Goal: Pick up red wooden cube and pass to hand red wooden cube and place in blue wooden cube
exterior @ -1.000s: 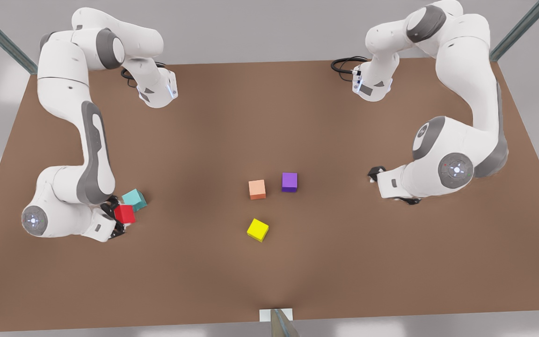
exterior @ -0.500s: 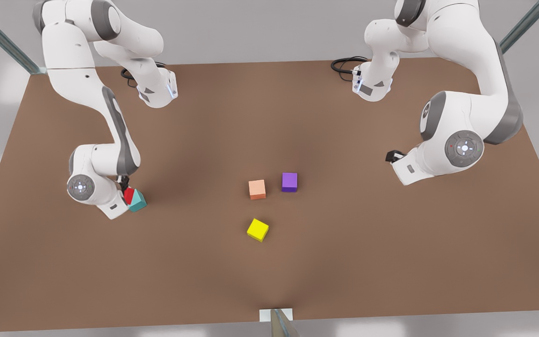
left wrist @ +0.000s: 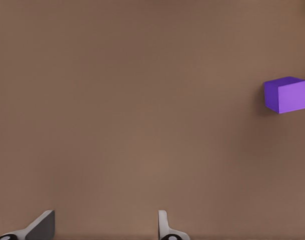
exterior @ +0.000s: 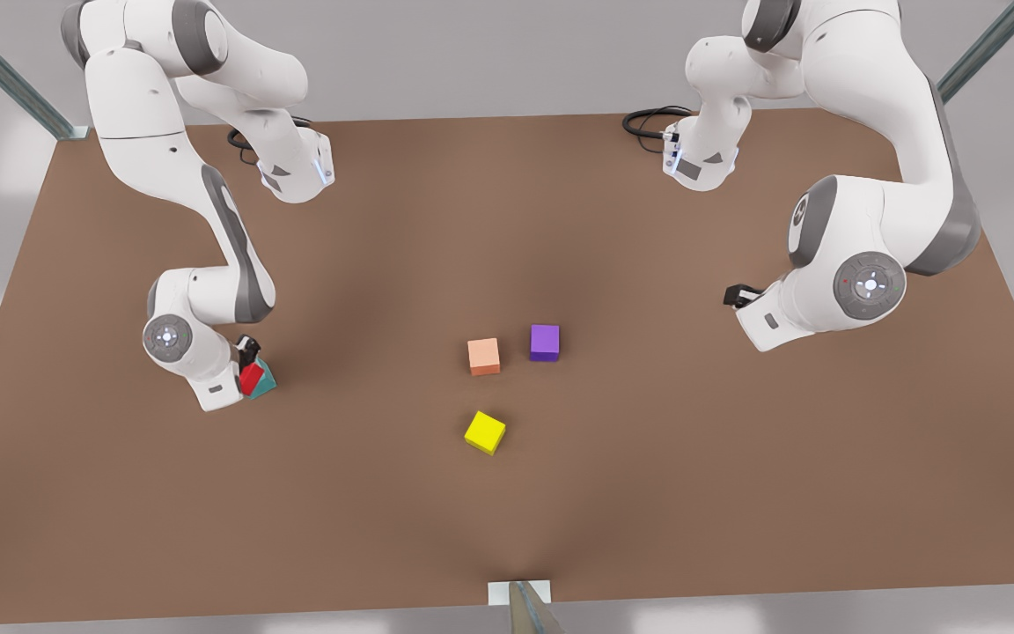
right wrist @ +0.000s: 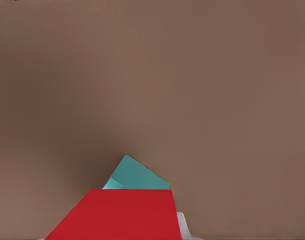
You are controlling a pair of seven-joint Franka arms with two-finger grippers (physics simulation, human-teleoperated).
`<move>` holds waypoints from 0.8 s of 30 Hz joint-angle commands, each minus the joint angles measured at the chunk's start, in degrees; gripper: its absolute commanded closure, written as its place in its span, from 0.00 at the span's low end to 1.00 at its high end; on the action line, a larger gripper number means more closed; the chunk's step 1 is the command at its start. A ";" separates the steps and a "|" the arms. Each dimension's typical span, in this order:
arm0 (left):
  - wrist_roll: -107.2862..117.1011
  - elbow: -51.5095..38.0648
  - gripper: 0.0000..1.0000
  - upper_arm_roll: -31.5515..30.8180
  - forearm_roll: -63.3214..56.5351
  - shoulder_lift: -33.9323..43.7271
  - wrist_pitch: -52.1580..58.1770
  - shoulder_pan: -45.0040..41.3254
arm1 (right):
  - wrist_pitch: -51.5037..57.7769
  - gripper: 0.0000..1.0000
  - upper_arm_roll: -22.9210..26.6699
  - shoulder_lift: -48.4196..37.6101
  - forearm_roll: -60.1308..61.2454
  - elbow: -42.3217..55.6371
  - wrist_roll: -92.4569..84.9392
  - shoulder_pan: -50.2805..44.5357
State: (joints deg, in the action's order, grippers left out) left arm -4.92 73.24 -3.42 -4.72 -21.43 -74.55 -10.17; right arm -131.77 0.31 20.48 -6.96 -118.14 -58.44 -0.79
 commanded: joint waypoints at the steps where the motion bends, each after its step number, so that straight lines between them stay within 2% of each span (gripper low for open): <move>1: 1.84 -0.02 0.00 -0.01 -0.03 0.07 0.11 0.06 | -1.56 0.57 -0.04 -0.26 -0.69 -0.77 13.09 0.00; 5: 1.93 -0.02 0.00 -0.01 -0.03 0.07 0.20 -0.03 | -1.56 0.56 -0.04 -0.61 -0.69 -1.65 13.09 0.00; 6: 1.93 -0.02 0.00 -0.01 -0.03 0.07 0.20 -0.03 | -1.56 0.50 -0.04 -0.61 -0.69 -1.65 13.09 0.00; 7: 1.84 -0.02 0.00 -0.01 -0.03 -0.02 0.20 -0.03 | -1.56 0.13 -0.04 -0.61 -0.69 -1.65 13.09 0.00; 8: 1.93 -0.02 0.00 -0.01 -0.03 -0.37 0.20 -0.03 | -1.91 0.00 0.04 -0.61 -0.69 -1.65 13.09 0.00; 19: 1.84 -0.02 0.00 -0.01 -0.03 -0.72 0.20 0.06 | -0.42 0.00 -0.13 -1.67 -0.51 -0.60 13.36 0.00; 24: 2.63 -0.02 0.00 -0.01 -0.03 -0.63 0.29 -0.03 | 7.66 0.00 -0.39 -3.43 3.09 4.84 13.09 0.26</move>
State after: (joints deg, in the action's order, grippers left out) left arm -3.45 73.24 -3.42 -4.72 -22.14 -74.34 -10.24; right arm -129.31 0.01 17.14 -5.43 -114.11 -48.85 -0.52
